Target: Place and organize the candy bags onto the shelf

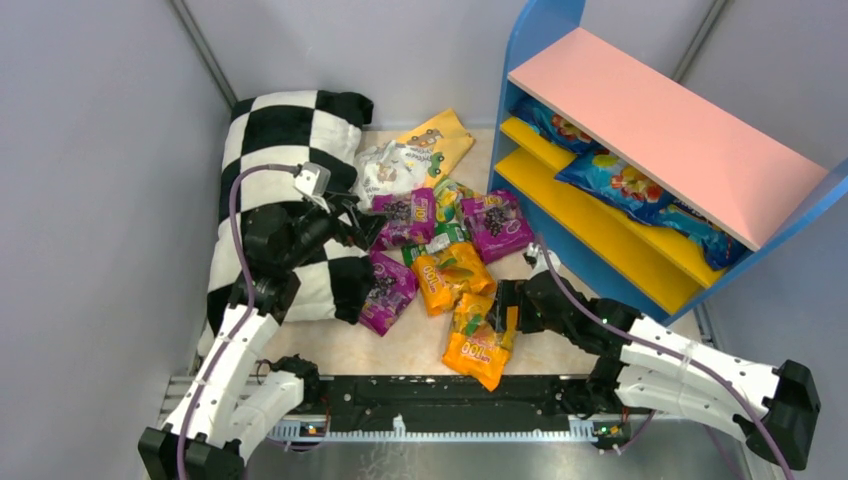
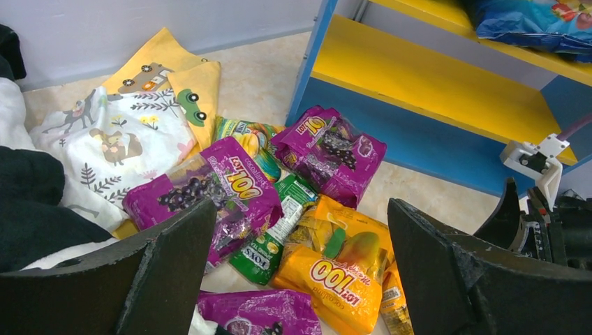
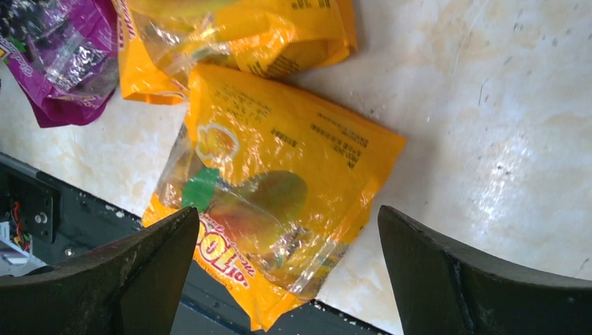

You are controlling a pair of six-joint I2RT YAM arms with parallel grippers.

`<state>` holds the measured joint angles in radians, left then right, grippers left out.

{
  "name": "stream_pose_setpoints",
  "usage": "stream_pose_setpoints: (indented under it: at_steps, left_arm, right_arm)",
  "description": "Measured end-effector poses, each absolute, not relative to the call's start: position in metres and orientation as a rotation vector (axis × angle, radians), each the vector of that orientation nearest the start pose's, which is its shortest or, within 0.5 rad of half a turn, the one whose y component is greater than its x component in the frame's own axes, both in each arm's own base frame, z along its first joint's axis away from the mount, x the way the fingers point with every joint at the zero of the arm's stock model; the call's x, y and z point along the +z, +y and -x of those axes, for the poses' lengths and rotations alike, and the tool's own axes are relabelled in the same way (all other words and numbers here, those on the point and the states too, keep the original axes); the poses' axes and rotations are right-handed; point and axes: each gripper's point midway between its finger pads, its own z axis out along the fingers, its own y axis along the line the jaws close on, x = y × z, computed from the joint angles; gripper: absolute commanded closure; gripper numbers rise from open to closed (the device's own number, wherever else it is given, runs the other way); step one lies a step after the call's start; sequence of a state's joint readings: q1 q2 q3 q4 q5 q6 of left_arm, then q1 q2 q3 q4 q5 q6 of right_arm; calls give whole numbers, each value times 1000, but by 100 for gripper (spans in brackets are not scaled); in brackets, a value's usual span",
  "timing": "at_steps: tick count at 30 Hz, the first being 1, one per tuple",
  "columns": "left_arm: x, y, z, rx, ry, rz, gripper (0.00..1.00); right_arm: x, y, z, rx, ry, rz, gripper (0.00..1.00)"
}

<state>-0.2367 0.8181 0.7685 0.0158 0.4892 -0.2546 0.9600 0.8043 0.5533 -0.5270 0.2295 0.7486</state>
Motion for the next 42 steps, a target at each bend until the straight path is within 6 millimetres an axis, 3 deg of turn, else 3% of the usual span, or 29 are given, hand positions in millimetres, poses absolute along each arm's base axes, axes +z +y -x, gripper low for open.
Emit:
stream_pose_setpoints:
  at_steps: [12,16,20,23,30,36,42]
  left_arm:
    - [285,-175,-287,-790,1714,-397,1]
    - [270,-192,-286,-820,1793,-423,1]
    - [241,-214,-277,-878,1925,-426,1]
    - [216,-238,-251,-957,2009,-453,1]
    - [155,-285,-164,-1170,2196,-537,5]
    - [130,-309,-131,-1232,2287,-543,24]
    - [103,-318,-112,-1238,2372,-475,33]
  right_arm:
    - [54,196,-128,665,2505,50,3]
    - [44,198,-130,708,2479,18,10]
    - [46,203,-135,787,2409,-12,17]
    - [48,204,-138,833,2357,-33,27]
    - [62,202,-146,900,2234,-67,37]
    - [74,200,-154,903,2167,-80,62]
    - [77,201,-158,900,2154,-92,61]
